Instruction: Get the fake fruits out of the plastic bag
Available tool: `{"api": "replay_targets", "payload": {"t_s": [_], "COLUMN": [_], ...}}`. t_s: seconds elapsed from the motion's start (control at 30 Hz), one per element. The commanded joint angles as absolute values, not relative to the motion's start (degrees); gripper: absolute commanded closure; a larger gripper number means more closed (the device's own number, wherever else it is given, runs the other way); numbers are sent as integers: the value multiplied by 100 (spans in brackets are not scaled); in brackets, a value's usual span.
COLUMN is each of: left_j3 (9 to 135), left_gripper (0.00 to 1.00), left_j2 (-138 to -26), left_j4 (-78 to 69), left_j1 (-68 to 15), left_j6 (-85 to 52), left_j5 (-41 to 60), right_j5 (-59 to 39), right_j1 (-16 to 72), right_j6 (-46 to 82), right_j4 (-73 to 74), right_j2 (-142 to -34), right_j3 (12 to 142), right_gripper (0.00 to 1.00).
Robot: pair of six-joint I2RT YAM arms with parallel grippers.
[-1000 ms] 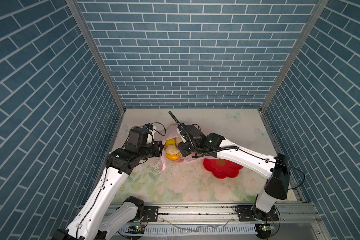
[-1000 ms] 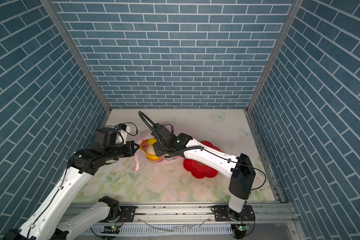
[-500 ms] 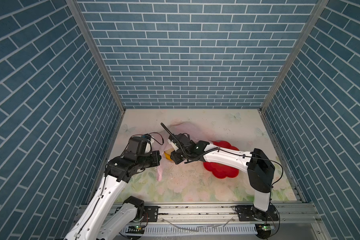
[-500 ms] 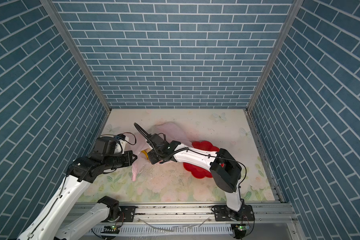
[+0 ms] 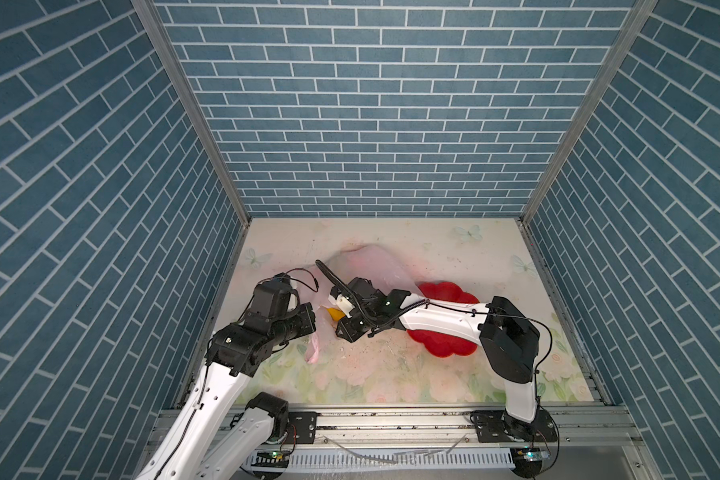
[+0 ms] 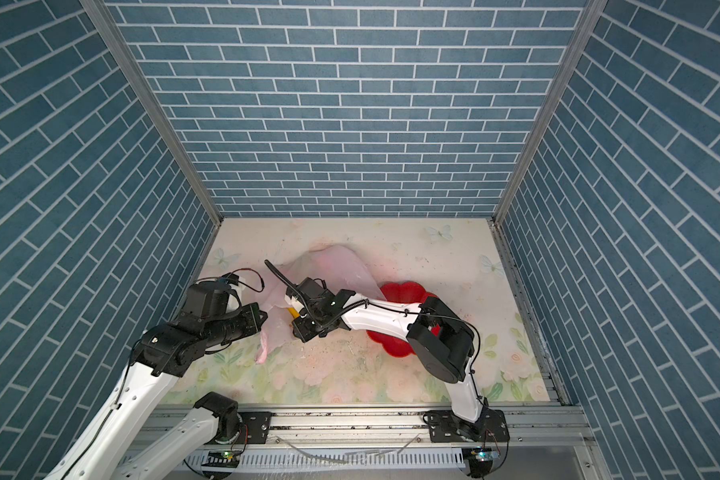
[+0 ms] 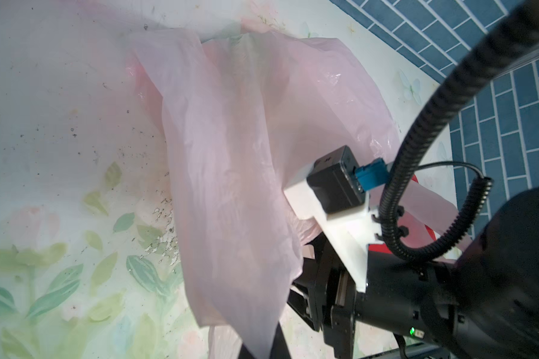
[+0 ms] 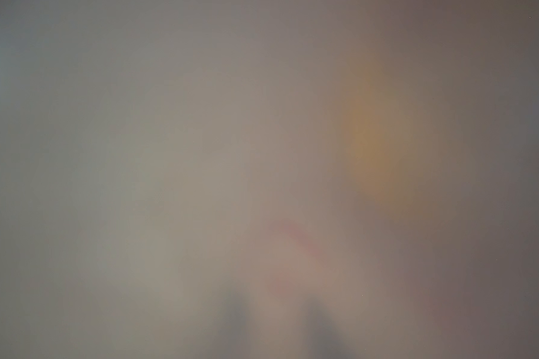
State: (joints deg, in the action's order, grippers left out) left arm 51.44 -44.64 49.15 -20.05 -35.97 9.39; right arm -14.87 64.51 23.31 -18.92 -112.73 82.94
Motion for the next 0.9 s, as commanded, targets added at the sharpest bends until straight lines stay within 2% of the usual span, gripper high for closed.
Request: {"api": "replay_targets", "payload": {"t_s": [0.0, 0.5, 0.87], "left_j3": [5030, 5123, 5353], "left_gripper": [100, 100, 100], "left_j2": [-4504, -4652, -4785], "left_j4": [4809, 4627, 4514], "left_j1": [-1951, -1898, -1881], "left_j6": [-3734, -3915, -3843], "left_j5": [707, 650, 816], "right_j5": [-1677, -1136, -787], "right_j1": [6526, 6675, 6713], "right_j6": [2119, 1874, 1722], "right_j4": [-2115, -2030, -2248], "right_j2": [-11404, -10793, -10910], "right_j3": [8040, 7412, 7603], "right_gripper": [67, 63, 71]}}
